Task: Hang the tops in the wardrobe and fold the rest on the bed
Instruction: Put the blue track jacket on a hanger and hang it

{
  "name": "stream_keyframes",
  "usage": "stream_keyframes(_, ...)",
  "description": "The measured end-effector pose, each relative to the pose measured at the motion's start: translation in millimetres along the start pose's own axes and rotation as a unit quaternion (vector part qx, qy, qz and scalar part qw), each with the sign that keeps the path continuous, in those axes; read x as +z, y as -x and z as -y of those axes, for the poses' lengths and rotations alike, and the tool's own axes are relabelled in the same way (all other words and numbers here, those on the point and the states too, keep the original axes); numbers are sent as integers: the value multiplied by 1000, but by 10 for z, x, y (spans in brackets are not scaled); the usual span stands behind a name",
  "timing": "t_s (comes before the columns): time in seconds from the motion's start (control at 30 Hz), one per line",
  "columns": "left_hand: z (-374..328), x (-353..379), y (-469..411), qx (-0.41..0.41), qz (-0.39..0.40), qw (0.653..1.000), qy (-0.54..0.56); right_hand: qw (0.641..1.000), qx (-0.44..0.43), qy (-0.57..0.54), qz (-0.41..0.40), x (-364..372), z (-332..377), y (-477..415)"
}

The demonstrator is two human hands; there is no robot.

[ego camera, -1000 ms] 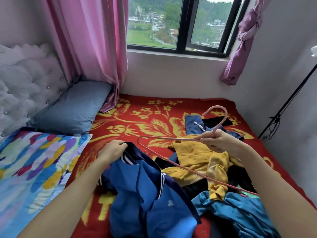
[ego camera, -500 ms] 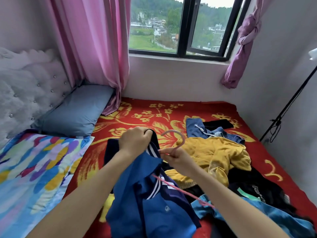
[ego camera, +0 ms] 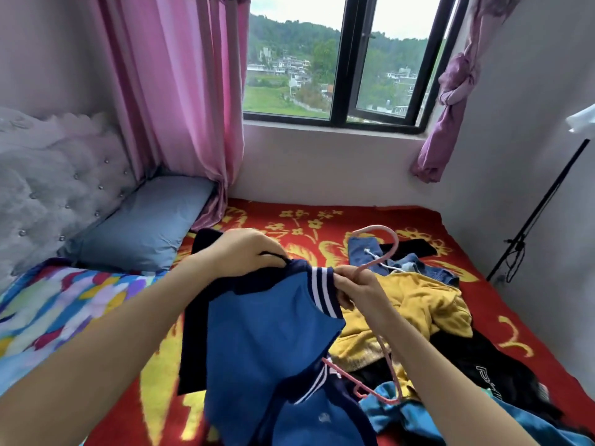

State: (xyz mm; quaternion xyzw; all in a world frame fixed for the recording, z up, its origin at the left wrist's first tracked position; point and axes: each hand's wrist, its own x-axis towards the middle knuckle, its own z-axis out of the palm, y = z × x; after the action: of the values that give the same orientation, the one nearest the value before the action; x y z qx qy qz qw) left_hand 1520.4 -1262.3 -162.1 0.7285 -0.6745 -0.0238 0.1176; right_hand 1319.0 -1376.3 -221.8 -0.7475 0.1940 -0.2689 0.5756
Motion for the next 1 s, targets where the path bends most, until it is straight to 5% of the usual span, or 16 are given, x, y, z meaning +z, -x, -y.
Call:
stream_keyframes(0.1, 160, -38, 43, -53, -60, 996, 51, 992, -22, 124, -18, -307, 74, -35)
stream_keyframes(0.2, 359, -118, 87, -104, -137, 978, 114, 956, -10, 189, -226, -707, -122, -9)
stream_keyframes(0.3, 441, -196, 77, -140, -218, 954, 150, 901, 133, 165, -379, -688, -477, 89)
stream_keyframes(0.43, 352, -298, 15, -157, -281, 935, 152, 941, 213, 183, -190, -138, -769, 59)
stream_keyframes(0.53, 316, -337, -14, -164, -305, 928, 138, 961, 175, 204, -72, 364, -789, -29)
stream_keyframes(0.6, 287, -379, 18, -173, -323, 918, 155, 942, 139, 303, -38, 602, -746, -105)
stream_keyframes(0.7, 258, -444, 94, -178, -350, 900, 188, 890, 147, 427, -63, 723, -805, -221)
stream_keyframes(0.83, 399, -546, 338, -200, -396, 871, 212, 876, 217, 418, -107, 555, -985, -263)
stream_keyframes(1.0, 449, -599, 462, -179, -415, 839, 302, 915, 35, 368, -163, 856, -729, -294)
